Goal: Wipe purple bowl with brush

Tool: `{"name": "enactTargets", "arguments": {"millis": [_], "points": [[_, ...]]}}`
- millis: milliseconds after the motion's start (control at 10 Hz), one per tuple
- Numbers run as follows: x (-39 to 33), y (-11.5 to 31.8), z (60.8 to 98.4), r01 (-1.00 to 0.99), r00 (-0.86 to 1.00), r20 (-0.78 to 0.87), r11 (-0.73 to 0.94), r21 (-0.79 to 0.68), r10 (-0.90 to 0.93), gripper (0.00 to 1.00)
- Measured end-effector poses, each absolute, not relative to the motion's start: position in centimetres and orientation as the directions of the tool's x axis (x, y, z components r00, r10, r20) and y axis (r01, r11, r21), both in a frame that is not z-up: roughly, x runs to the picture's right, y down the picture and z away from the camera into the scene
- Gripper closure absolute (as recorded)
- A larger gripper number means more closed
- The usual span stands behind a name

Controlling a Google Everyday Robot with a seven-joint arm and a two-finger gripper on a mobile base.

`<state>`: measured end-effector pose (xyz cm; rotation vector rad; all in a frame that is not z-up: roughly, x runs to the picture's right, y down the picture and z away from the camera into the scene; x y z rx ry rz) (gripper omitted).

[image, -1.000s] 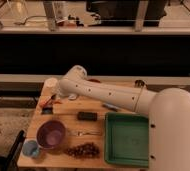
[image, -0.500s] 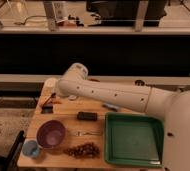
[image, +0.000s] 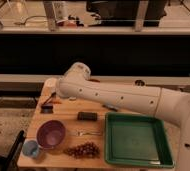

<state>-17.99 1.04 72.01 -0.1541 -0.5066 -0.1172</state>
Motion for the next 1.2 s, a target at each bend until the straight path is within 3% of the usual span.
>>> {"name": "enactTargets", "arguments": {"millis": [1200], "points": [[-13.6,4.6,67.2,0.063,0.836,0.548,0.989,-0.133,0.02,1.0]]}}
